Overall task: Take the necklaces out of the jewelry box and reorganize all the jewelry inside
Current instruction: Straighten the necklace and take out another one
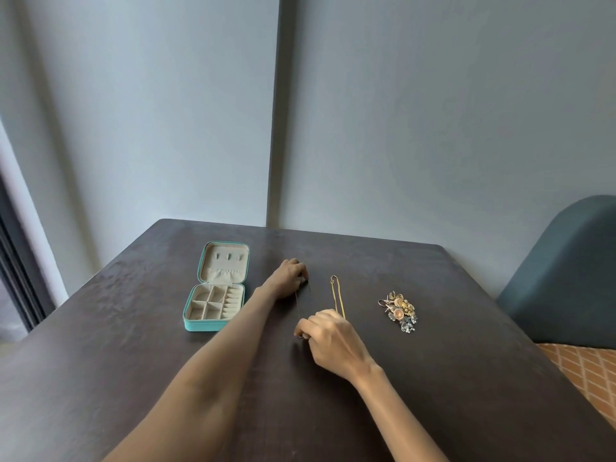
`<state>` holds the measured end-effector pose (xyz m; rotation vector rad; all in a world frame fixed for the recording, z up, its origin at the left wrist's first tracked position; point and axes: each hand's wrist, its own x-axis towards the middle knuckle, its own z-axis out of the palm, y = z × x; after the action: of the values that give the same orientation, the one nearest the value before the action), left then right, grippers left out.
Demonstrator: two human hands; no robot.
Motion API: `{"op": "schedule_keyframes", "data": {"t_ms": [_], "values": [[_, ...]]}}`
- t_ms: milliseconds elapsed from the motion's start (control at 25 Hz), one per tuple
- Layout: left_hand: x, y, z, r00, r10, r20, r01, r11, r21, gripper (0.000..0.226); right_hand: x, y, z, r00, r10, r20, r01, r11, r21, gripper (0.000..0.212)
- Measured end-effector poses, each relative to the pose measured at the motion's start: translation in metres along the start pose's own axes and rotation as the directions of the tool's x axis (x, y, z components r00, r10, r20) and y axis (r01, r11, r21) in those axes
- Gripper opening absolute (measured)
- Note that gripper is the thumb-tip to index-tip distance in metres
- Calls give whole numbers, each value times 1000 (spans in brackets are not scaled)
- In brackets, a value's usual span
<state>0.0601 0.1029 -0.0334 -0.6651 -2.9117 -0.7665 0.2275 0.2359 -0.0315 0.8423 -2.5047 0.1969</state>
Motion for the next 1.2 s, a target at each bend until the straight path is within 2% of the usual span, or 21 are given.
{"op": "schedule_keyframes", "data": {"t_ms": [80,160,280,360,640,760,920,1120,1200], "values": [[-8,1,2,999,3,-42,-3,1000,2,20,-7,-6,-2,998,34,-56,-35,999,-13,28],[-13,1,4,996,-8,-88,9,1000,9,22,-11,-9,-3,983,130,-126,-130,991,7,30],[-20,2,9,991,-58,-124,56,998,-20,26,-14,-11,-3,926,298,-231,-297,954,43,35],[-23,1,13,985,-75,-153,67,996,-60,26,-15,-13,-1,903,348,-252,-350,936,40,37],[-14,-6,21,984,-80,-161,79,997,-17,30,-12,-11,14,953,239,-187,-260,960,-100,40],[-12,-7,22,987,-80,-139,84,996,20,32,-9,-10,12,941,277,-196,-290,956,-38,41],[-11,-7,22,987,-81,-139,86,996,28,33,-11,-13,5,946,250,-204,-244,968,54,41],[-12,-9,23,986,-89,-137,90,996,0,32,-11,-11,9,900,381,-209,-378,924,59,39],[-12,-10,23,986,-97,-138,98,995,4,32,-12,-13,10,913,352,-204,-354,935,29,40]]}}
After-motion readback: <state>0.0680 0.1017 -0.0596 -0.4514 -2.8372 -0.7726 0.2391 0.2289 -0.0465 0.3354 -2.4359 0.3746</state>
